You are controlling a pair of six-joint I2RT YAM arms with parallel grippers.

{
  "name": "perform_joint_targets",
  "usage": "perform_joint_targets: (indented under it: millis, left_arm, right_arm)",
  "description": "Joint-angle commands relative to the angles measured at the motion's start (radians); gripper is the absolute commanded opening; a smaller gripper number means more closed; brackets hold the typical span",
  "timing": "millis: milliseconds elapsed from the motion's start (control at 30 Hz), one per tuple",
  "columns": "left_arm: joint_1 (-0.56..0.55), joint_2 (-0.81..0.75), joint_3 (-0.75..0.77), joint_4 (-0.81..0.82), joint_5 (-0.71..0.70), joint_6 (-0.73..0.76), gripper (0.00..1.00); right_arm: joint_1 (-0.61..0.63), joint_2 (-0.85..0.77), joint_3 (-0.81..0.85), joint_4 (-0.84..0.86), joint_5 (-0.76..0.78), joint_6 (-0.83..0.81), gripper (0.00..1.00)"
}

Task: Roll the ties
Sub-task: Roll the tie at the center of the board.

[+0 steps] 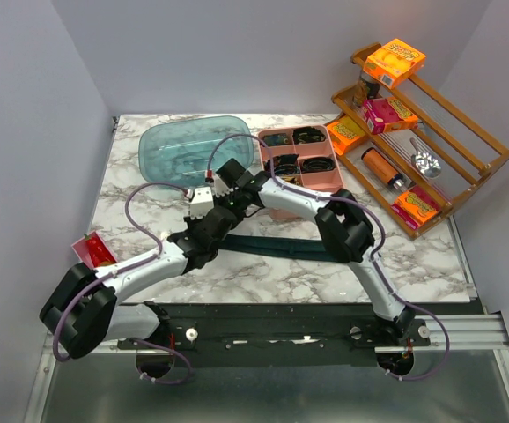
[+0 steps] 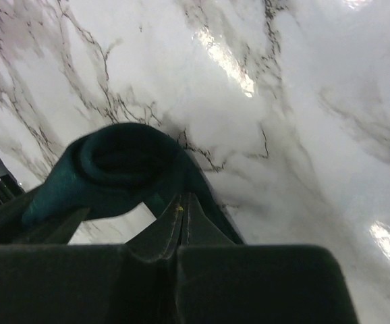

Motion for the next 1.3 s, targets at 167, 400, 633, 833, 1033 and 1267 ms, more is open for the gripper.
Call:
perform_joint_targets:
  millis: [167,400,633,833,1033,1267]
  left_arm:
    - [-0.073,0.115,0.104,-0.153,-0.178,-0.036,0.00]
    - [-0.140,0.220,0.156,-0.188,-0.226,-0.039,0.00]
    - [-0.203,0.301,0.208,-0.210,-0.246,-0.034,0.00]
    - [-0.237,0.340,0.212,-0.153,-0.200,0.005,0.00]
    - [-0.262,0.386,0.215,-0.122,-0.157,0.027,0.01]
    - [-0.266,0.372,0.190,-0.067,-0.092,0.033,0.39]
  right_arm:
    - [-0.074,-0.203,-0.138,0.011,0.079,-0.001,0.04]
    - [-0.112,-0.276,-0.249,0.031,0.104,0.004,0.04]
    - [-0.117,-0.280,-0.273,0.035,0.102,0.005,0.04]
    - [-0.117,-0.273,-0.277,0.035,0.105,0.002,0.04]
    - [-0.118,-0.267,-0.286,0.035,0.108,0.004,0.04]
    - [-0.120,-0.259,-0.284,0.035,0.110,0.004,0.04]
